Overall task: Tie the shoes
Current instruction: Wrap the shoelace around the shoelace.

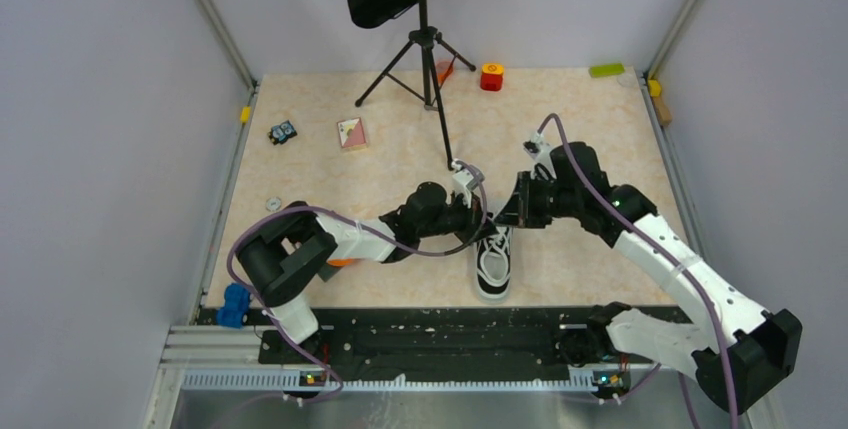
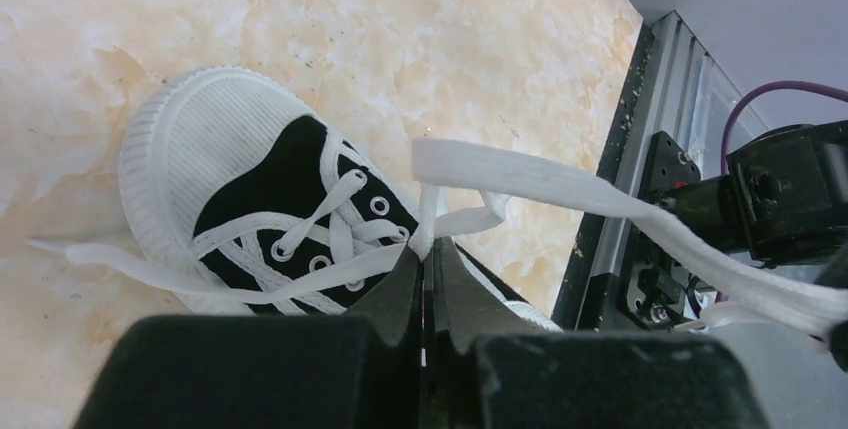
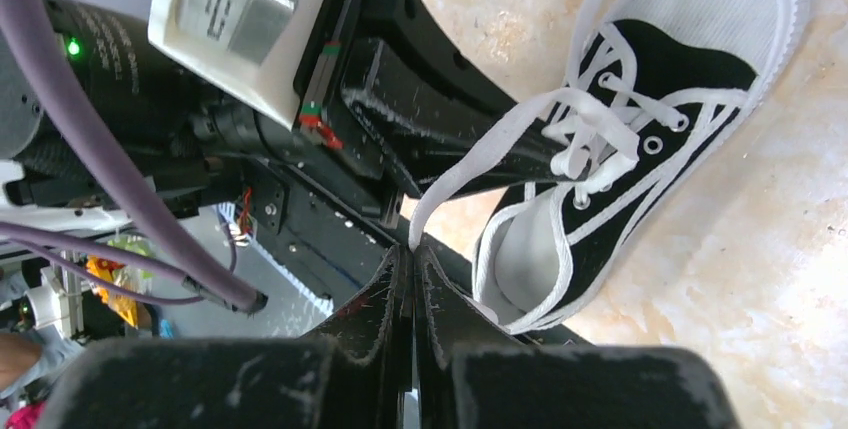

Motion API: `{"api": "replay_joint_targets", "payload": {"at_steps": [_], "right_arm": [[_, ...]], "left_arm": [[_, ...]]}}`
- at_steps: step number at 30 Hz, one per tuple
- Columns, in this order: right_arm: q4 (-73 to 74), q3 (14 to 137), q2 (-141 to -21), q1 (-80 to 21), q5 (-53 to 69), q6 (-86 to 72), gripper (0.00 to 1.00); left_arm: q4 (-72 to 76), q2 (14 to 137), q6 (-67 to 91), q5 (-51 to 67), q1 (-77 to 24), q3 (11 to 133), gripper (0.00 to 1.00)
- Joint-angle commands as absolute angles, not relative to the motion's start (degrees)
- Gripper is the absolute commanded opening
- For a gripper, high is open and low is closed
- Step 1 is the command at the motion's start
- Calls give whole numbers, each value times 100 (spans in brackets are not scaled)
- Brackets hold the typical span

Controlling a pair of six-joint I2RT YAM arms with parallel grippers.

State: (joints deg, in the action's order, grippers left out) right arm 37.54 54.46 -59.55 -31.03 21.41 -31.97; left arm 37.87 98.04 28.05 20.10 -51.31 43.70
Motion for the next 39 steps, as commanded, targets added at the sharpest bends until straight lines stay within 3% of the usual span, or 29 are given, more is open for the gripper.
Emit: {"api": "replay_joint_targets", "payload": {"at_steps": [1,26,39], "right_arm": [[3900,5301,-5652,-3164,2306,-3207,0],[3395,5592,-6359,-3226,2561,-3002,0],[3736,4576,-5860,-3296,2647,-3102,0]], "left_arm": [[4274,9888,2948,2134,-5089,4507,0],[4625,10008,3125,2646,-5072,4439,0],[4929,10030,3359,2648,-4975,4338,0]]}}
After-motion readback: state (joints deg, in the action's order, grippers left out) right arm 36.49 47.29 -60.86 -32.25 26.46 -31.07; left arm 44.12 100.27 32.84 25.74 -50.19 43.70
